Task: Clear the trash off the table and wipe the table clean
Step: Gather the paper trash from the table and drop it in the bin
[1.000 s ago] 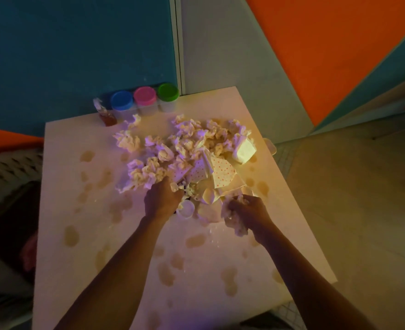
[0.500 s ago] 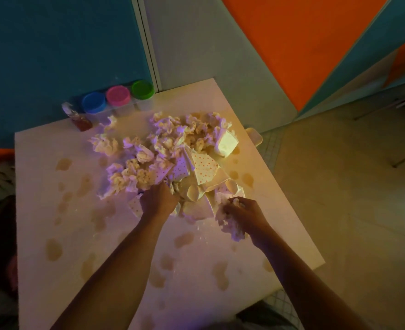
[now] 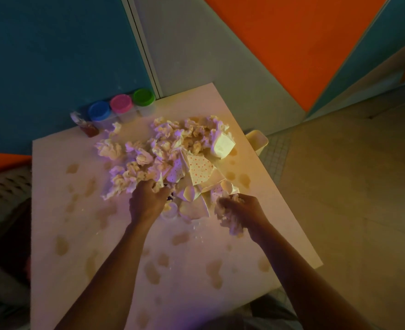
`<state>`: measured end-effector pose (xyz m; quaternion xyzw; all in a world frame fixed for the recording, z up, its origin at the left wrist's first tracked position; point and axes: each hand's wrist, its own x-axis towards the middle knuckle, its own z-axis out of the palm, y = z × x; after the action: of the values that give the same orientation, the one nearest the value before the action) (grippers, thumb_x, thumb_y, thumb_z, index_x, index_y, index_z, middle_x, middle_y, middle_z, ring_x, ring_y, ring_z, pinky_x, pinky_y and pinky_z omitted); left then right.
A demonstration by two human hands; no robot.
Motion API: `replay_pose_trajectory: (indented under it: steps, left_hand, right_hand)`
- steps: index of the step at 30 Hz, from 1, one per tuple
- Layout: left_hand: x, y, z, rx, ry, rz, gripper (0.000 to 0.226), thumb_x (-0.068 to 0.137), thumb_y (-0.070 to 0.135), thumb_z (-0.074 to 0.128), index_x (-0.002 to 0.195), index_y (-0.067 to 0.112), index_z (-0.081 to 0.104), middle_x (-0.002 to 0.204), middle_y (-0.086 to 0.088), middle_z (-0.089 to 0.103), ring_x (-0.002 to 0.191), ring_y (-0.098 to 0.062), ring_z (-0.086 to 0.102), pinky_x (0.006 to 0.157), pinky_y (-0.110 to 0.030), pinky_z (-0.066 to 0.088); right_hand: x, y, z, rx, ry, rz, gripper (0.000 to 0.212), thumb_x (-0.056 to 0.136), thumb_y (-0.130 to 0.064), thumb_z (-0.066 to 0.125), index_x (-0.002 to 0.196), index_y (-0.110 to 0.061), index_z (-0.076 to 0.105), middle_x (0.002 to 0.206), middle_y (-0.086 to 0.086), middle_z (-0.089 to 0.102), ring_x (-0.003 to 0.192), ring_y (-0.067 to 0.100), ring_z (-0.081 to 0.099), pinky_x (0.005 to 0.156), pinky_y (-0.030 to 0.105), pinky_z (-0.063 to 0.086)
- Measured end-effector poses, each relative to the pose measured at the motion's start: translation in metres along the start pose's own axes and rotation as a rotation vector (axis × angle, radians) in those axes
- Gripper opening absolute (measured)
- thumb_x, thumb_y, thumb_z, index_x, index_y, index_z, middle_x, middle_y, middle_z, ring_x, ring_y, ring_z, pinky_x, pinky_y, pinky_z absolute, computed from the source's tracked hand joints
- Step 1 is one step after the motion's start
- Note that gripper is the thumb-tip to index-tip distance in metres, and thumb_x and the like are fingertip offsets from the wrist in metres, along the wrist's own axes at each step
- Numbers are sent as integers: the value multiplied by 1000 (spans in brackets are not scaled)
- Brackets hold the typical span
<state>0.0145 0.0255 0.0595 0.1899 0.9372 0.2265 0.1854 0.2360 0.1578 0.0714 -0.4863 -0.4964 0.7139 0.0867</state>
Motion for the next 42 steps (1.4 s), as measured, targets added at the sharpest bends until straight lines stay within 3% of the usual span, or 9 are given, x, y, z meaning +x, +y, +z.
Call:
replay_pose_trajectory:
  steps: [4, 6, 10, 14, 20, 25, 31, 34, 42]
  left_hand:
    - [-31, 15, 0, -65, 38, -37, 37, 81, 48, 71, 93, 15, 59, 101, -6, 68, 93, -34, 60, 79, -38, 46]
    - [-58, 28, 5, -151, 61, -40, 36, 81, 39, 74, 106, 16, 60, 100, -2, 65, 91, -27, 58, 77, -34, 43]
    - [-99, 50, 26, -254, 80, 11, 31, 77, 36, 65, 107, 33, 66, 101, 12, 71, 93, -12, 64, 81, -31, 51]
    - [-135, 82, 53, -260, 171, 9, 13, 85, 30, 60, 81, 27, 73, 74, 12, 67, 77, -17, 67, 74, -32, 54]
    - [-166, 134, 80, -195, 160, -36, 34, 88, 50, 63, 73, 20, 60, 68, 8, 61, 72, -18, 59, 68, -31, 42]
    - [-160, 163, 93, -256, 108, -58, 19, 72, 37, 63, 79, 20, 58, 74, 8, 62, 76, -21, 59, 67, -31, 44]
    - [-128, 185, 101, -373, 111, 31, 20, 74, 14, 71, 87, 26, 62, 96, 6, 65, 84, -14, 64, 72, -35, 57]
    - [-107, 195, 107, -455, 105, 36, 21, 77, 10, 68, 87, 29, 65, 92, 12, 68, 69, -7, 68, 66, -38, 61]
    - [-71, 217, 126, -424, 176, 108, 9, 86, 20, 73, 94, 23, 71, 91, 14, 70, 81, 0, 62, 72, -6, 43]
  right_hand:
    - [-3, -5, -11, -37, -36, -10, 48, 74, -39, 83, 80, 7, 70, 83, 30, 71, 59, 34, 63, 54, 41, 48]
    - [-6, -7, -26, -31, -73, -9, 41, 72, -35, 85, 78, 3, 72, 80, 24, 73, 61, 28, 62, 55, 34, 46]
    - [-13, -11, -60, -19, -106, -11, 20, 77, -6, 75, 88, 9, 66, 78, 18, 75, 60, 27, 65, 56, 30, 49]
    - [-19, -14, -97, 12, -116, 4, 9, 74, 3, 66, 83, 1, 64, 71, 22, 71, 53, 30, 62, 51, 30, 48]
    - [-9, -13, -126, 86, -72, -22, 13, 72, 6, 69, 73, -4, 62, 67, 24, 58, 51, 30, 62, 47, 29, 48]
    - [6, -21, -129, 53, -42, -21, 17, 67, -2, 72, 72, -14, 62, 76, 30, 62, 61, 34, 60, 52, 32, 44]
    - [32, -47, -131, 31, -51, -50, 16, 74, 4, 70, 89, 3, 63, 74, 26, 65, 52, 29, 63, 56, 40, 50]
    - [50, -58, -137, -1, -47, -64, 15, 79, 4, 69, 93, 9, 65, 70, 21, 66, 52, 28, 63, 55, 39, 51]
    - [93, -82, -149, 1, -49, -62, 10, 88, -7, 66, 81, -1, 70, 76, 21, 71, 62, 30, 65, 56, 35, 55]
